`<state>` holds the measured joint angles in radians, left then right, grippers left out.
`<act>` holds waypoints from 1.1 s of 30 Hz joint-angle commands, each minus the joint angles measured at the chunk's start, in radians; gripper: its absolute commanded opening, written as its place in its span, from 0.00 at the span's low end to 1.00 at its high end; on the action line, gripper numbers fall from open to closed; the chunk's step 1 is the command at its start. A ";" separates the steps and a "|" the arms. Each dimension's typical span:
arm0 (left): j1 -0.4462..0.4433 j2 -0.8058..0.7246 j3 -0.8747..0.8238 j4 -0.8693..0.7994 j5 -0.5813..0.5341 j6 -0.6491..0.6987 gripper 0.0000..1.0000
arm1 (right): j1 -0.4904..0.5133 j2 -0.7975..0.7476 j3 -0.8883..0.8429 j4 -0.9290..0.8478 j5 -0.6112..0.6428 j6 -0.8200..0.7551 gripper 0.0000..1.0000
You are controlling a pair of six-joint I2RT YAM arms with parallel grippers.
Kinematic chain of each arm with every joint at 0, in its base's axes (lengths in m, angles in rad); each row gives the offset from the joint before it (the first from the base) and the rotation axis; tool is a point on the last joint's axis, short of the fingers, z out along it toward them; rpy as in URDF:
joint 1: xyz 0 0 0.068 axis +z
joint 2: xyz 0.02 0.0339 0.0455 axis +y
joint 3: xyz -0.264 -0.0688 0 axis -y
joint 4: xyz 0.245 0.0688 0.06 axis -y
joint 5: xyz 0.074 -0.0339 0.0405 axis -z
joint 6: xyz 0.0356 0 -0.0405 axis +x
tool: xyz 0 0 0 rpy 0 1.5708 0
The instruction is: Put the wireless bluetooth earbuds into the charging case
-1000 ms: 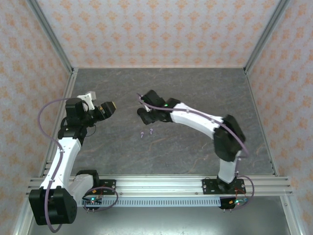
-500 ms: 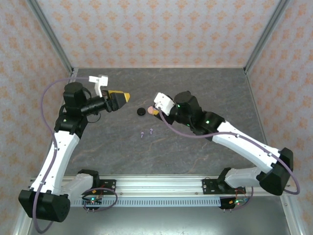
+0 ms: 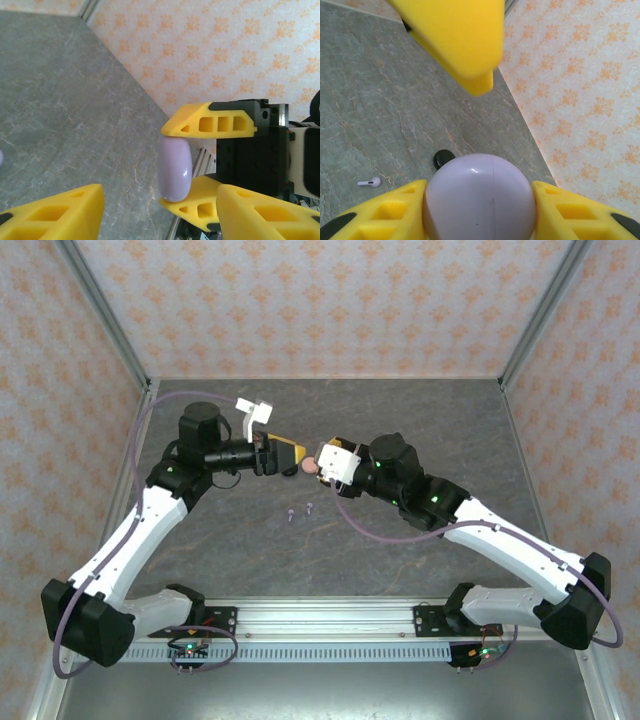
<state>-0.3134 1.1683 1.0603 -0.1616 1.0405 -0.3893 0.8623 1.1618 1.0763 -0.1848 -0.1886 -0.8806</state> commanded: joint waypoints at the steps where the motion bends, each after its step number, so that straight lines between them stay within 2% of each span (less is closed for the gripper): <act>1: -0.030 0.023 0.038 0.062 0.007 -0.006 0.60 | 0.002 -0.018 0.008 0.037 -0.026 -0.020 0.46; 18: -0.105 0.093 0.053 0.034 0.033 0.029 0.55 | 0.004 -0.013 0.007 0.040 0.003 -0.027 0.45; 23: -0.111 0.109 0.061 0.000 0.046 0.056 0.46 | 0.005 -0.008 0.006 0.042 0.012 -0.032 0.45; 33: -0.118 0.127 0.067 -0.072 0.075 0.130 0.38 | 0.001 -0.007 0.008 0.046 0.019 -0.029 0.46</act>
<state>-0.4194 1.2926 1.0988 -0.1802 1.0779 -0.3138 0.8631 1.1622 1.0760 -0.1787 -0.1799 -0.9031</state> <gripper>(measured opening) 0.384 0.458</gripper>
